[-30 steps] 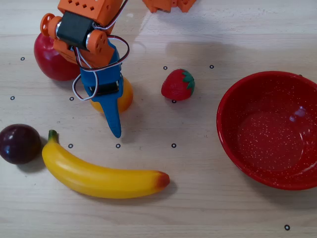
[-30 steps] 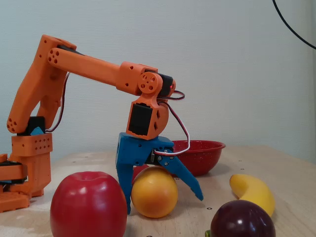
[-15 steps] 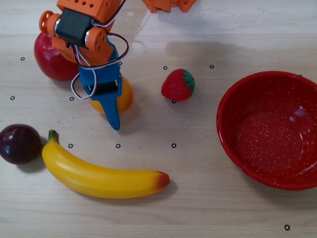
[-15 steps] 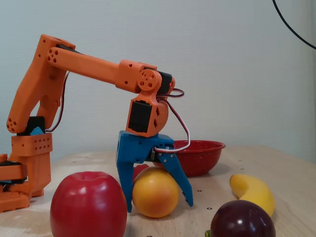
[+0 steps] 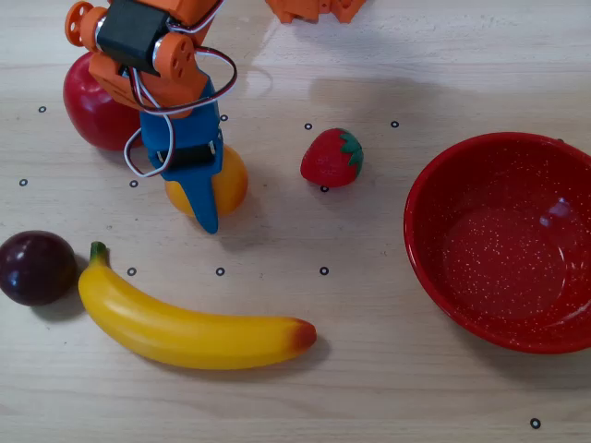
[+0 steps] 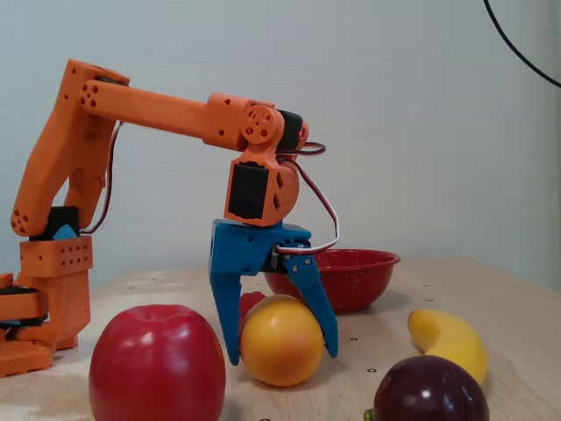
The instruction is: Put the peach in the red bowl.
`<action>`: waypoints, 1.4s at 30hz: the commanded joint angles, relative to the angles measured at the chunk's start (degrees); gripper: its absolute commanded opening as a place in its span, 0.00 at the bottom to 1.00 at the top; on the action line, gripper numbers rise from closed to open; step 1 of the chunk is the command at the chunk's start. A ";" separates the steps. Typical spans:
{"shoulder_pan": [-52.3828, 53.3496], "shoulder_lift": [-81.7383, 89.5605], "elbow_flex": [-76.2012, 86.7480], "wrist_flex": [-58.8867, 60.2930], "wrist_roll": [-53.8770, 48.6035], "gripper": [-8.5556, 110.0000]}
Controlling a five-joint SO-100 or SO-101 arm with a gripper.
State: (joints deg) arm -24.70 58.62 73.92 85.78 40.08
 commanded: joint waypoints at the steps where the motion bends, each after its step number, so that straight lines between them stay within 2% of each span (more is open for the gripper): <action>1: 0.35 0.26 0.79 -0.97 1.85 0.16; 4: 0.26 0.26 0.79 -0.70 1.85 0.08; 12: -0.88 2.99 -1.23 3.60 1.41 0.07; 21: -1.58 10.11 -13.54 16.70 -4.57 0.07; 26: 0.44 15.82 -22.06 22.85 -14.24 0.07; 33: 7.03 24.79 -26.98 22.94 -26.19 0.07; 42: 27.77 29.62 -34.10 18.19 -44.65 0.07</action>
State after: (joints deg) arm -2.02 81.56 44.82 103.54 -1.41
